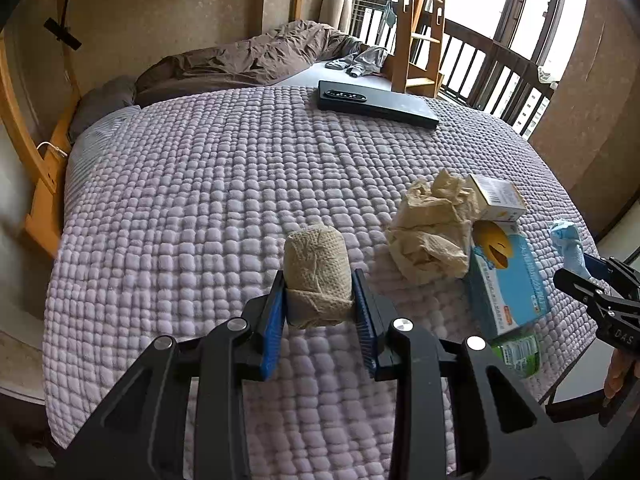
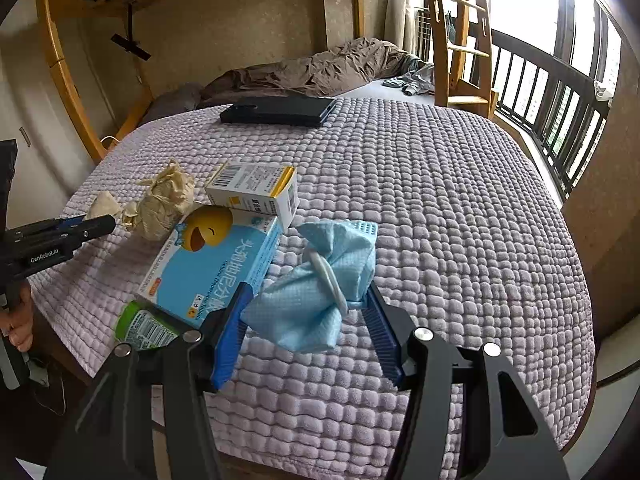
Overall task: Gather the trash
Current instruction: 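Carry the bandage roll and blue cloth bundle over the white bin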
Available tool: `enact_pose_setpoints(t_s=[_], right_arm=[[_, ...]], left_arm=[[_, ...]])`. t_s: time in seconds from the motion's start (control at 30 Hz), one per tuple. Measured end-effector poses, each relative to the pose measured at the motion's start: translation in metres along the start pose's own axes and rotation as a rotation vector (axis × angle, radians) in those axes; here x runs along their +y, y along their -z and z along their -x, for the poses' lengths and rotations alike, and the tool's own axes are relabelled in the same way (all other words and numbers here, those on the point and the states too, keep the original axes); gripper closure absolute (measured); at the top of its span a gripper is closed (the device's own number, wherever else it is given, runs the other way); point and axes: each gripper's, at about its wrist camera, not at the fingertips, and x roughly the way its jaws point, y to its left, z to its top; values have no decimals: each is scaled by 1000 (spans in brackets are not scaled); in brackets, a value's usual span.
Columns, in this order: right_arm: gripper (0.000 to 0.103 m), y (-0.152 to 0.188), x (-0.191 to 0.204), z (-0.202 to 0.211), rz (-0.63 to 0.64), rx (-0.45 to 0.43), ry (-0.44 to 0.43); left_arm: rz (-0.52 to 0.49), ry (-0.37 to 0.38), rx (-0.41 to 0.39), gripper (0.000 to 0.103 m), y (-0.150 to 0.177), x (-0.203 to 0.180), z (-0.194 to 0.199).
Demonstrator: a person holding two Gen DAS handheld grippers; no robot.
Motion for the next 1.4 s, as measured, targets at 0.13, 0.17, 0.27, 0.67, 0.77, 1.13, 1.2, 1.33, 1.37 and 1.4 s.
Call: enact_pose_setpoints(t_s=[0.13, 0.17, 0.27, 0.67, 0.77, 1.13, 1.2, 1.33, 1.37, 1.4], right_arm=[[48, 0, -7, 4, 3, -1, -23], [48, 0, -9, 6, 3, 1, -30], [48, 3, -13, 12, 11, -3, -40], [48, 15, -9, 37, 7, -26, -81], [48, 16, -4, 40, 24, -31, -79], [48, 15, 4, 41, 27, -38, -78], [48, 15, 5, 42, 26, -41, -77], [48, 17, 5, 44, 25, -46, -81], [48, 17, 5, 45, 26, -47, -81], [48, 18, 5, 46, 26, -48, -83]], left_arm=[[12, -6, -11, 69, 2, -5, 5], [16, -8, -14, 69, 3, -7, 7], [14, -11, -18, 69, 9, -11, 12], [2, -10, -41, 69, 18, -15, 33], [-1, -3, -41, 69, 19, -15, 36], [1, 8, -39, 69, 25, -14, 42], [-1, 11, -38, 69, 26, -14, 43], [-10, 9, -40, 69, 28, -16, 45], [-11, 10, -43, 69, 29, -17, 46], [-13, 10, -44, 69, 29, -18, 47]])
